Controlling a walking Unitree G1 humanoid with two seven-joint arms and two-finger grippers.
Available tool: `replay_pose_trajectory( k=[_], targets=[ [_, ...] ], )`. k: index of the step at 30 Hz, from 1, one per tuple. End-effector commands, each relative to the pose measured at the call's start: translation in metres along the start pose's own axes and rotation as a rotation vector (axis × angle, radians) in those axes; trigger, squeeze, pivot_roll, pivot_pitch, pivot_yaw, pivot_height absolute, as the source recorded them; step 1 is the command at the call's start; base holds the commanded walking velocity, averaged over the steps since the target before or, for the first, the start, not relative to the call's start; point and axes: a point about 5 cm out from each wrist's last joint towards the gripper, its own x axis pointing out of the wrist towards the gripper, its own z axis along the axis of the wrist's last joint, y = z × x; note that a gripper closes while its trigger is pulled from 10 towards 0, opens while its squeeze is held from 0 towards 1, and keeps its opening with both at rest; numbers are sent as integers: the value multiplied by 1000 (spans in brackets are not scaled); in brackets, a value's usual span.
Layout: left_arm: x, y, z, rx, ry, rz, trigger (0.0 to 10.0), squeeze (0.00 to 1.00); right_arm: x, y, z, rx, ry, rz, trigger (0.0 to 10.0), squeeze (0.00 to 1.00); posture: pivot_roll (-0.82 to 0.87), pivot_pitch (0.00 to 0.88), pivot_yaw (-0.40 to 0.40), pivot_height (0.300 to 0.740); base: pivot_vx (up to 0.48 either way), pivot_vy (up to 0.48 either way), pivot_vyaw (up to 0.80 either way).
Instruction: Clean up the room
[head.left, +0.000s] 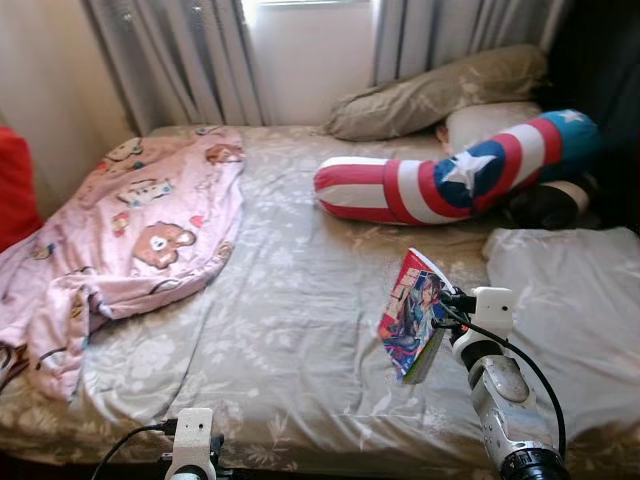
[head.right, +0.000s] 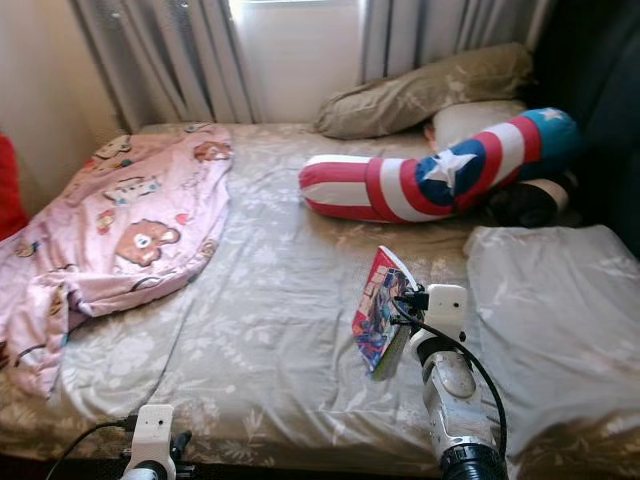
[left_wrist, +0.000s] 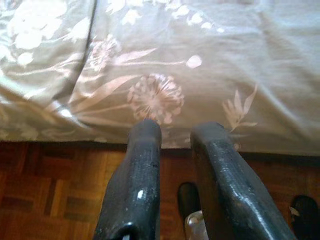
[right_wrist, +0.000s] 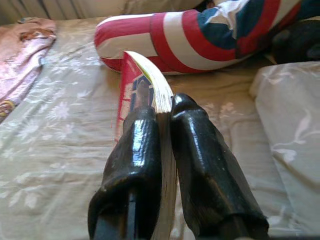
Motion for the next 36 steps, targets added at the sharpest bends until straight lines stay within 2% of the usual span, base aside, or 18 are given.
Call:
replay_pose_trajectory(
  k=[1,5,10,15,24,36],
  targets=[
    [-1,0,-5,12,24,-9,10000,0,4,2,9,-6,-38,-1,10000,0,12,0,32,740,0,0,0],
    [-1,0,-5,11,23,-10,10000,0,4,2,10,-8,-38,-3,10000,0,13,0,31,740,0,0,0],
    [-2,-1,-5,11,25,-12,10000,0,5,1,9,-8,-25,-10,10000,0,13,0,31,740,258,0,0],
    [-2,0,-7,13,30,-12,10000,0,5,1,9,-6,-31,-11,10000,0,14,0,31,740,290,0,-655],
    [-2,0,-6,14,28,-12,10000,0,5,1,10,-8,-39,-14,10000,0,17,0,30,740,290,0,0],
    [-2,1,-6,18,18,-4,10000,0,4,5,9,1,-39,5,10000,0,18,0,31,740,0,0,0]
  ],
)
